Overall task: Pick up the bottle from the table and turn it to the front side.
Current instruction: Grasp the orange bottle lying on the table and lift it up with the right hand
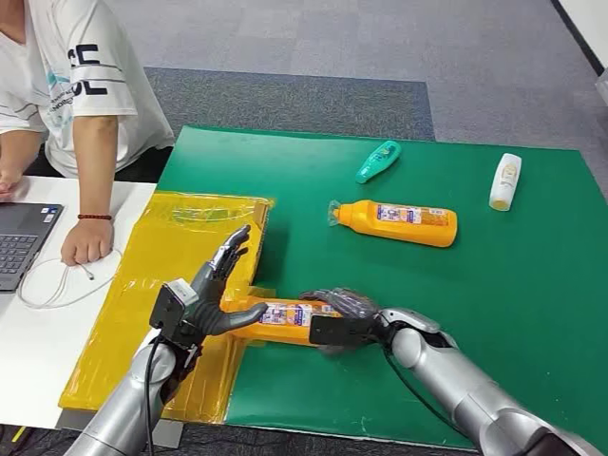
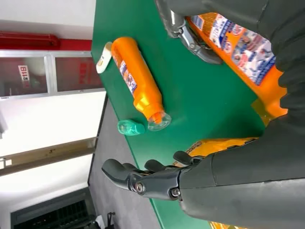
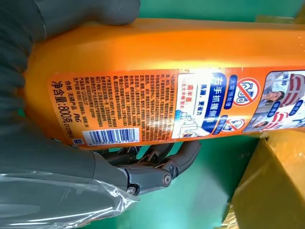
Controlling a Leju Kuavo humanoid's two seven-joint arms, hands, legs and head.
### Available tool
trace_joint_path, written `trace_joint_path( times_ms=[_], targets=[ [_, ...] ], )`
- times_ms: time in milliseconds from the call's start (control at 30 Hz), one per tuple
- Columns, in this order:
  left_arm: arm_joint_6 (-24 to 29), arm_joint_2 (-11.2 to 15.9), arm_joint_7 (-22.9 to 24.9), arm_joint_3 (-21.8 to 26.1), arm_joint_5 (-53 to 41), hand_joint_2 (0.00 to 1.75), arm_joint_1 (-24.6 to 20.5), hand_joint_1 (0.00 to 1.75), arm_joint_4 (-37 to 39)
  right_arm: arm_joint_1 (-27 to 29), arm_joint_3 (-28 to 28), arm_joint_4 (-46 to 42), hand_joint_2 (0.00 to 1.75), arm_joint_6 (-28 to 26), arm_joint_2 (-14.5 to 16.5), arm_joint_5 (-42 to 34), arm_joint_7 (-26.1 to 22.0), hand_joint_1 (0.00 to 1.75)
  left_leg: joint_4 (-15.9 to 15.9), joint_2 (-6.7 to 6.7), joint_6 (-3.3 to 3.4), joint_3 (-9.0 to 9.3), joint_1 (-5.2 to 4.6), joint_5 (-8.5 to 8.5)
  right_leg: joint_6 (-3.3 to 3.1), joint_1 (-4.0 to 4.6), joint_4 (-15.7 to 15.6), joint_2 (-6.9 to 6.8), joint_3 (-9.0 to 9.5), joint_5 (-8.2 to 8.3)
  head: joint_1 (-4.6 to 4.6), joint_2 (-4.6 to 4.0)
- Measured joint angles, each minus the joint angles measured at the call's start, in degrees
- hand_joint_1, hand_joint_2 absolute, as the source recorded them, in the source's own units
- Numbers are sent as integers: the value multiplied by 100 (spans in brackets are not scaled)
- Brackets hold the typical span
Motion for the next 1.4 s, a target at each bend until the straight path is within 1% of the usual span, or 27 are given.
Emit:
trace_joint_path(
  times_ms=[67,200,400,533,667,800,900,1033,1167,1267,1400],
  targets=[
    [109,2,-14,-3,-111,175,6,0,-3,54,-102,30,175,2,0,-107,-72,175,0,0,0,0,0,0,0,0,0,0,1,0,1,1],
    [521,66,-6,-16,-443,175,97,0,-222,273,-502,121,175,-91,-8,-302,-215,175,0,0,-1,0,0,-2,0,0,0,1,0,-1,-1,2],
    [813,312,87,-14,-662,175,289,0,-904,494,-918,136,175,-237,-33,-332,-248,175,0,-1,1,4,1,-3,-1,2,0,-1,8,-7,-1,2],
    [1019,508,60,2,-886,175,533,0,-1529,668,-1220,116,175,-290,-50,-276,-258,175,0,-1,7,27,1,-15,2,1,-3,-1,22,-15,0,1],
    [1173,605,32,-6,-1076,175,648,0,-1974,743,-1442,104,175,-283,-55,-137,-248,175,0,-1,16,55,0,-30,-2,0,-9,-2,31,-30,1,1],
    [1312,636,112,-14,-1183,175,663,0,-2090,765,-1556,104,175,-278,-51,-2,-233,175,0,-1,17,64,-1,-29,9,-2,-9,-2,61,-23,1,2],
    [1512,644,132,-15,-1351,175,686,0,-2105,807,-1624,106,175,-293,-48,18,-243,175,0,-2,19,64,-1,-26,13,-3,-9,-2,69,-19,1,2],
    [1832,653,219,10,-1489,175,826,0,-2146,990,-1868,70,175,-257,-46,-341,-513,175,0,-5,21,62,-1,-26,15,-3,-9,-4,71,-22,0,1],
    [1903,664,264,111,-1495,175,1025,0,-2156,1353,-2353,-219,175,-9,-46,-963,-768,175,0,-8,18,53,-2,-32,19,-3,-8,-5,66,-28,1,1],
    [1896,666,263,172,-1495,175,1144,0,-2158,1649,-2766,-537,175,220,-50,-1327,-810,175,0,-8,18,32,-2,-33,18,-3,-8,-5,47,-29,1,0],
    [1859,662,261,203,-1492,175,1198,0,-2158,1917,-3190,-907,175,357,-60,-1482,-784,175,0,-8,17,17,-2,-33,18,-3,-8,-5,30,-29,-1,1]
  ],
)
